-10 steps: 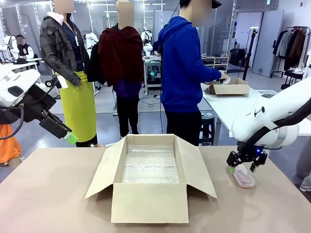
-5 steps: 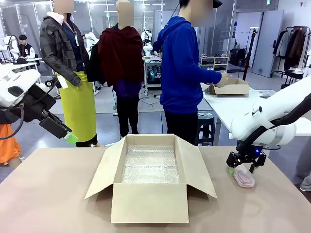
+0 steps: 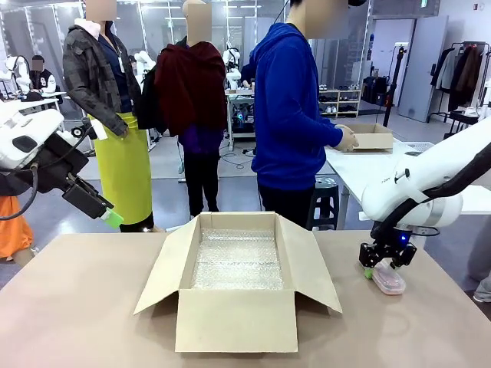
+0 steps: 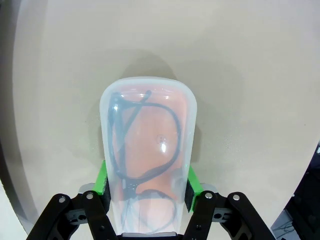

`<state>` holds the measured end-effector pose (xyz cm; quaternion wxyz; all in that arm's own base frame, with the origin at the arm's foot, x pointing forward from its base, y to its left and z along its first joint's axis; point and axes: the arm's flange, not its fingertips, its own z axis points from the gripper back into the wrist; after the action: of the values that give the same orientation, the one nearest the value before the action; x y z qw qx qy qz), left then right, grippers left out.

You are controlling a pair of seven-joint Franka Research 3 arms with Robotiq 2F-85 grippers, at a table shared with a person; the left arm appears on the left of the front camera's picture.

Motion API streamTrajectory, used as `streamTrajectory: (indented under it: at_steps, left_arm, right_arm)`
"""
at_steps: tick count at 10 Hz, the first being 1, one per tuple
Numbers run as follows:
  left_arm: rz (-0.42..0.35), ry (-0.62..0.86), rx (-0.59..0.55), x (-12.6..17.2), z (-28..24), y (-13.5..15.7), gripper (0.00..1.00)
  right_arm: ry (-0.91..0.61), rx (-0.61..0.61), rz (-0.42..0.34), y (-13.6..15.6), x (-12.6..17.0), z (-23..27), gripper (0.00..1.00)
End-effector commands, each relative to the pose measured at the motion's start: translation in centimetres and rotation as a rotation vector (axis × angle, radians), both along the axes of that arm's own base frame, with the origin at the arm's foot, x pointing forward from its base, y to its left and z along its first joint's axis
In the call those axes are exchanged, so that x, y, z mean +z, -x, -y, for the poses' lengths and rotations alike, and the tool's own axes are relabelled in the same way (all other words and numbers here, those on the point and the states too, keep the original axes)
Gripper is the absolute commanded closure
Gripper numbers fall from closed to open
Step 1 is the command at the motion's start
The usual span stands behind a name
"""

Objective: Pack the glasses set securely to prepare it for shipping.
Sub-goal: Place the Glasses case inside the Package Box.

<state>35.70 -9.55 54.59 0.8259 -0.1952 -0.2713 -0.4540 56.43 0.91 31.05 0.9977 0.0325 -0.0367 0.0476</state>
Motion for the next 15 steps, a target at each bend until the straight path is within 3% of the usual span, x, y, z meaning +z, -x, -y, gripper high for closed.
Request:
streamTrajectory:
  at_steps: [1, 3, 5, 6, 7, 8, 10, 11, 12, 15]
  left_arm:
    - [0.011, 0.019, -0.023, 0.1, -0.2, -0.2, 0.0]
    - [0.011, 0.019, -0.023, 0.1, -0.2, -0.2, 0.0]
    - [0.011, 0.019, -0.023, 0.1, -0.2, -0.2, 0.0]
    - [0.011, 0.019, -0.023, 0.1, -0.2, -0.2, 0.0]
    - [0.011, 0.019, -0.023, 0.1, -0.2, -0.2, 0.0]
    - [0.011, 0.019, -0.023, 0.1, -0.2, -0.2, 0.0]
    - [0.011, 0.019, -0.023, 0.1, -0.2, -0.2, 0.0]
    - [0.011, 0.019, -0.023, 0.1, -0.2, -0.2, 0.0]
    - [0.011, 0.019, -0.023, 0.1, -0.2, -0.2, 0.0]
    - [0.011, 0.019, -0.023, 0.1, -0.2, -0.2, 0.0]
  right_arm:
    - [0.019, -0.007, -0.024, 0.3, 1.1, -1.0, 0.62]
    - [0.041, 0.055, -0.055, 1.0, 3.9, -1.5, 0.62]
    - [0.022, 0.143, -0.011, 2.5, 8.3, -2.3, 0.62]
    - [-0.01, 0.267, 0.014, 3.6, 10.7, -3.9, 0.62]
    - [0.068, 0.456, 0.029, 4.5, 13.2, -6.5, 0.62]
    - [0.068, 0.73, 0.012, 5.2, 14.9, -9.1, 0.62]
    - [0.105, 1.191, 0.009, 6.0, 16.5, -14.5, 0.62]
    - [0.16, 1.321, 0.084, 5.2, 16.9, -18.5, 0.62]
    - [0.175, 1.354, 0.132, 4.1, 16.9, -21.9, 0.62]
    - [0.263, 1.429, 0.137, 0.1, 15.9, -29.5, 0.62]
